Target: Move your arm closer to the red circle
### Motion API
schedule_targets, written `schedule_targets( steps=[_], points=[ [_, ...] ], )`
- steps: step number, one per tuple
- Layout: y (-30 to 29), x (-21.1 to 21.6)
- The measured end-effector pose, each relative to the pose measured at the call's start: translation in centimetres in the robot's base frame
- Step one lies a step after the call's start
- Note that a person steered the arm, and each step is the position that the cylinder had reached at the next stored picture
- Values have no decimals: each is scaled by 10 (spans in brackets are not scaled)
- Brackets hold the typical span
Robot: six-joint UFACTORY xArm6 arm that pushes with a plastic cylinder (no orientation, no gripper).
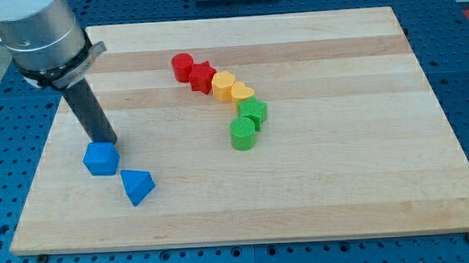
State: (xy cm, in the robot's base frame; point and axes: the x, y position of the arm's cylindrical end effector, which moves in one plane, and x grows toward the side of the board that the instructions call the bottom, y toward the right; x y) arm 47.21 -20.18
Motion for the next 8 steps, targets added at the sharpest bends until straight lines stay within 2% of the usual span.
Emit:
schedule_targets(
  steps=[3, 4, 5, 6, 7, 8],
  points=[
    [68, 1],
    [64, 1],
    [11, -5],
    [-61, -34],
    [-93, -91],
    [-66, -158]
  ],
)
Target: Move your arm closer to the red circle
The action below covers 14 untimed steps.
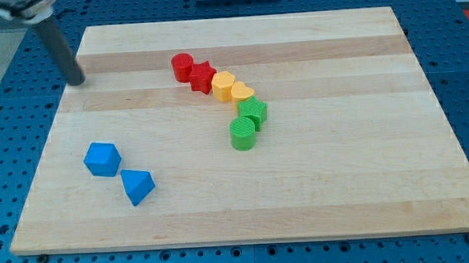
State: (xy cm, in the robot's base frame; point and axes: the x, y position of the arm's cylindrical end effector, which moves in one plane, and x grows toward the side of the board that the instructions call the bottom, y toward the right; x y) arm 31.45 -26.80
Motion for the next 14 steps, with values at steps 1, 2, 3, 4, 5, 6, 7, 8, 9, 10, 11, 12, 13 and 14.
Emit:
schedule_targets(
  steps=[1, 2, 3, 4, 5, 6, 7, 8, 9, 10, 11, 12, 13, 14],
  points=[
    [38, -14],
    [43, 18],
    [52, 54],
    [81, 67],
    [118, 66],
    [120, 67],
    [97, 67],
    [87, 30],
    [88, -13],
    [107, -35],
    [116, -38],
    [116, -38],
    [119, -47],
    [151, -62]
  ],
)
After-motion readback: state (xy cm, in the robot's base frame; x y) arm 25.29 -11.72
